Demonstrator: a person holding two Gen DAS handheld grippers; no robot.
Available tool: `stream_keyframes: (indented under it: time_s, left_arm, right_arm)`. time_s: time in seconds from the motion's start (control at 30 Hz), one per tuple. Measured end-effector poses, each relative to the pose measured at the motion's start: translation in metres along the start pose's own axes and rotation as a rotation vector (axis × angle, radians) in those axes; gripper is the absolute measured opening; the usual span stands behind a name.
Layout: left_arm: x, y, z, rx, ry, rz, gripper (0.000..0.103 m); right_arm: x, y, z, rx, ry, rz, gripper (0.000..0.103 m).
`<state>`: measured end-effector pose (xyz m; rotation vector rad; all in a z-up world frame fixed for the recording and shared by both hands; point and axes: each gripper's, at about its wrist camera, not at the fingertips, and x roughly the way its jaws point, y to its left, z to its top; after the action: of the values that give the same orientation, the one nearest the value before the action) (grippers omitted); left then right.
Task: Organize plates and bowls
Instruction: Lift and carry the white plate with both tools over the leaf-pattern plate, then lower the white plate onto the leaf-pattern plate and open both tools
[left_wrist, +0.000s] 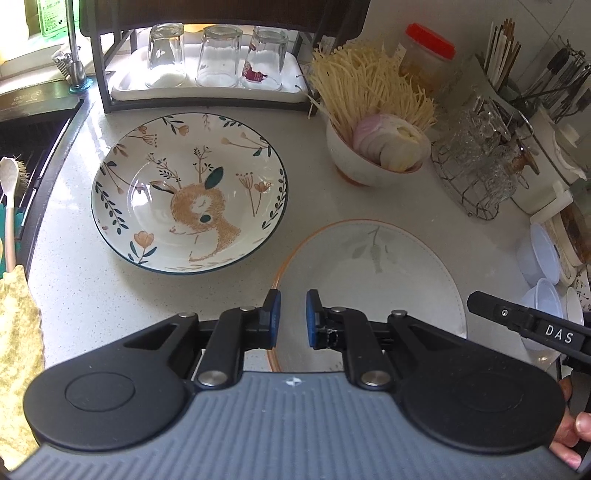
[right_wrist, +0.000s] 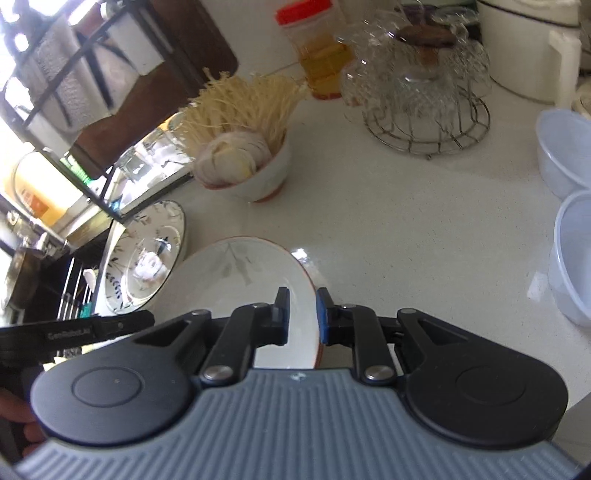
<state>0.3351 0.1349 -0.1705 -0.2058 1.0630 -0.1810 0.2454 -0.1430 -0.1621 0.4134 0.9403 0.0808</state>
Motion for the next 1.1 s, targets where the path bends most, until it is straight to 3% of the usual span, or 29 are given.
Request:
stream_keyframes:
  time_s: [0.17,0.33,0.63,1.1]
  left_arm:
    - [-0.038,-0.017,0.004,0.072,-0.062,0.03,0.015]
    - [-0.078,-0.036,0.01,0.098,-0.118,0.01,0.015]
    - [-0.123,-0.06,-0.001,0.06,-0.187,0.006,0.016]
    - [-0.177,-0.033,-0.044,0.074,-0.226,-0.061,0.018]
  right_arm:
    - [-0.018,0.01,0.002,-0.034,-0.031,0.037,0.019]
    - [-0.049,0.024,0.011,-0.075,-0.112,0.076,0.019]
    - [-0.096,0.036,0.021,-0.155,-0.187,0.136,0.019]
    - [-0.133,0.072,-0.022,-0.177,-0.21,0.127,0.019]
